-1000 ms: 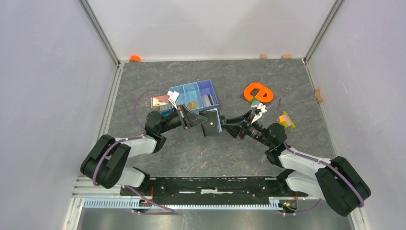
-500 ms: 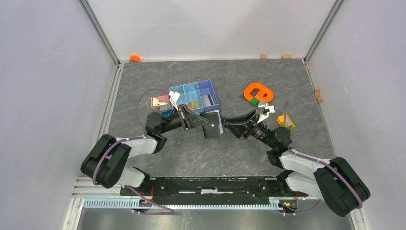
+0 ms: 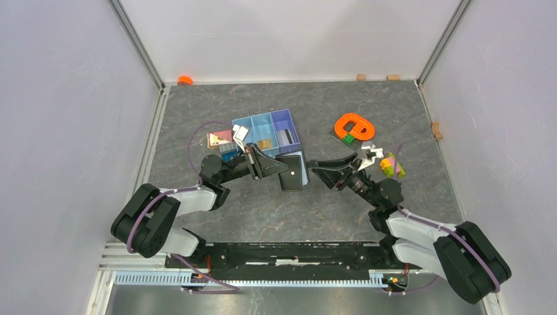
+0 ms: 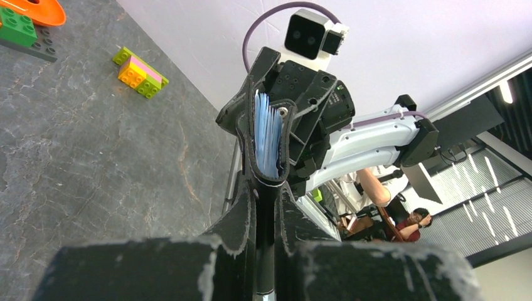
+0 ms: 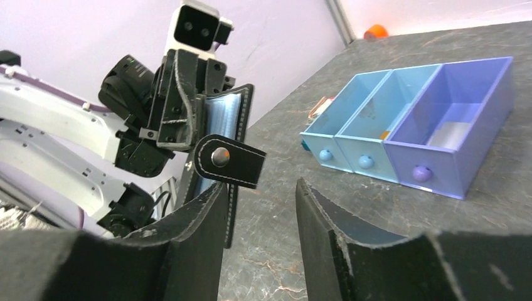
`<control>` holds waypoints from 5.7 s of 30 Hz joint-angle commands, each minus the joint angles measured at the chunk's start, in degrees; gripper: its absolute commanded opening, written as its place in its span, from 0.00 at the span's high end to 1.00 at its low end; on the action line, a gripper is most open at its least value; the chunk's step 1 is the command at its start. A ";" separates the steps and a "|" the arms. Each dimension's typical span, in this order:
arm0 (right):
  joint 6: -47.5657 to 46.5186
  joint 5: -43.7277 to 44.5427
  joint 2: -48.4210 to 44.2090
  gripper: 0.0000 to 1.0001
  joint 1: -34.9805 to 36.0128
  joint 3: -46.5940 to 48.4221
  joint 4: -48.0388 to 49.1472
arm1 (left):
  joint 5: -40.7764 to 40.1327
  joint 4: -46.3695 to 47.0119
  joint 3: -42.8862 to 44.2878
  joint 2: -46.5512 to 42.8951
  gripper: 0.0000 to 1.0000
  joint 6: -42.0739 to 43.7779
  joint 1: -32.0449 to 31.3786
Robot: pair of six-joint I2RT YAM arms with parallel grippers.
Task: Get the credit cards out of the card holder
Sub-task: Open the card holder at the center of the board.
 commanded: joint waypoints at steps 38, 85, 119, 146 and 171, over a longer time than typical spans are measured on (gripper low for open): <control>9.99 -10.55 9.95 0.97 -0.11 3.11 17.28 | 1.11 3.56 1.89 1.14 0.83 -1.24 -2.20; -13.82 3.65 16.79 0.22 -5.44 7.92 -34.71 | -20.55 -69.26 24.83 18.19 0.47 27.24 -8.08; -27.81 37.96 20.32 0.35 14.85 25.61 -63.37 | -16.94 -66.16 25.36 19.07 0.57 26.90 -7.99; -1.62 -1.53 12.45 1.00 -6.71 1.26 -18.45 | -16.00 -62.03 22.26 16.59 0.40 24.53 -7.28; 22.70 -14.29 11.02 1.00 -15.08 -8.16 21.56 | -2.77 -21.18 11.49 11.79 0.10 12.88 -9.83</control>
